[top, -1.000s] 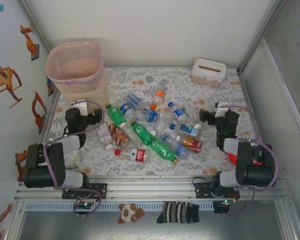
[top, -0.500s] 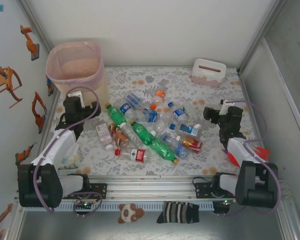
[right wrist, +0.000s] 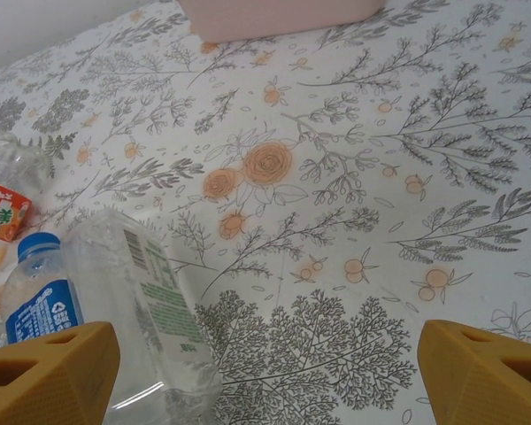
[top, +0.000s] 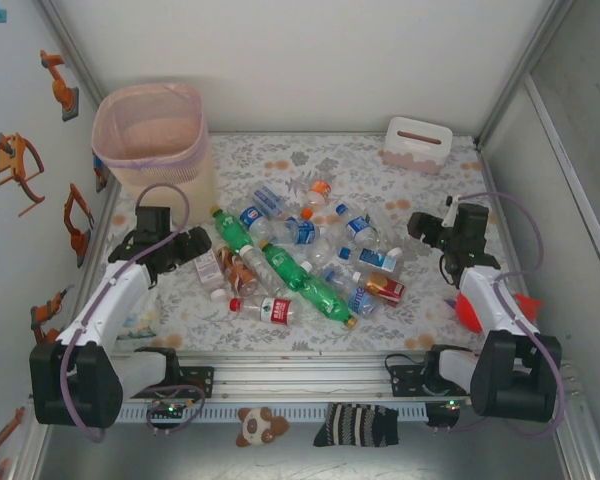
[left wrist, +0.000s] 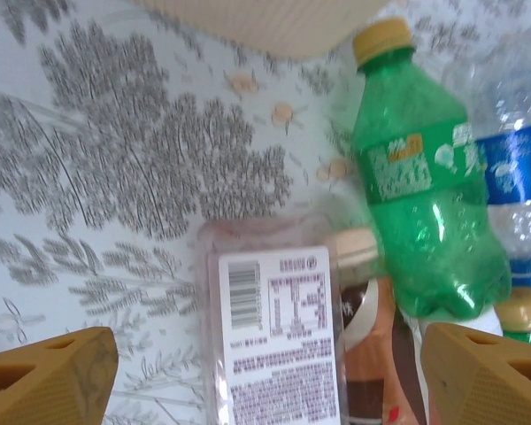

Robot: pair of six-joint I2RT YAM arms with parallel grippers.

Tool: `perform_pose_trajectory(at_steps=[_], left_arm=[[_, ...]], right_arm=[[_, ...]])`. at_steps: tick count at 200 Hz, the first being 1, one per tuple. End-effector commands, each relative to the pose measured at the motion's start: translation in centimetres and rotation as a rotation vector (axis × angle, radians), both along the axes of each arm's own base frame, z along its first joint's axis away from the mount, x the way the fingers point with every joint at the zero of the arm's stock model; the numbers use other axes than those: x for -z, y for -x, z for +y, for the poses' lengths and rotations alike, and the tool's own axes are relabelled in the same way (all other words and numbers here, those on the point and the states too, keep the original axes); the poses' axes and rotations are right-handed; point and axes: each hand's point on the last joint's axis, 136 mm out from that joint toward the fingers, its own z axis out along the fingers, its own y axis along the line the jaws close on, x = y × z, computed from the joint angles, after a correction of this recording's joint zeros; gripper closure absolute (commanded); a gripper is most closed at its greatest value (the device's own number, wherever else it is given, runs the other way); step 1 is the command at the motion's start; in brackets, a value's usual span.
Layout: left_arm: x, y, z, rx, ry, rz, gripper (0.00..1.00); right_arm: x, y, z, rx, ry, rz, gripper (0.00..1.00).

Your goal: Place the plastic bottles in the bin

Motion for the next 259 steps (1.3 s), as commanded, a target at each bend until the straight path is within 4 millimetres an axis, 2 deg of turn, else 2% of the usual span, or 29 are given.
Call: perform_pose_trajectory(at_steps=[1, 36, 104, 154, 191, 259], left_arm=[[0.9, 1.4, -1.4, 0.009, 0.058, 0.116, 0.14], [2.6, 1.9, -1.9, 0.022, 0.005, 0.21, 0.16], [5.0, 0.8, -3.0, 0.042, -0.014, 0.282, 0.15], [6.0, 0.5, -2.2, 0.011, -0.064, 0.297, 0.18], [6.8, 0.3, -2.4, 0.021, -0.063, 0.312, 0.21], [7.2, 0.3, -2.2, 0.026, -0.076, 0.326, 0.26]], right_arm=[[0.6, 0.2, 0.6, -0.01, -0.039, 0.045, 0.14], [1.0, 0.0, 0.6, -0.011, -0.041, 0.063, 0.14], [0.5, 0.1, 0.6, -0.012, -0.038, 0.049, 0.14], [0.1, 0.3, 0.5, -0.01, -0.03, 0.041, 0.15], [-0.2, 0.4, 0.5, -0.011, -0.028, 0.031, 0.15], [-0.8, 0.7, 0.5, -0.009, -0.025, 0.019, 0.15]])
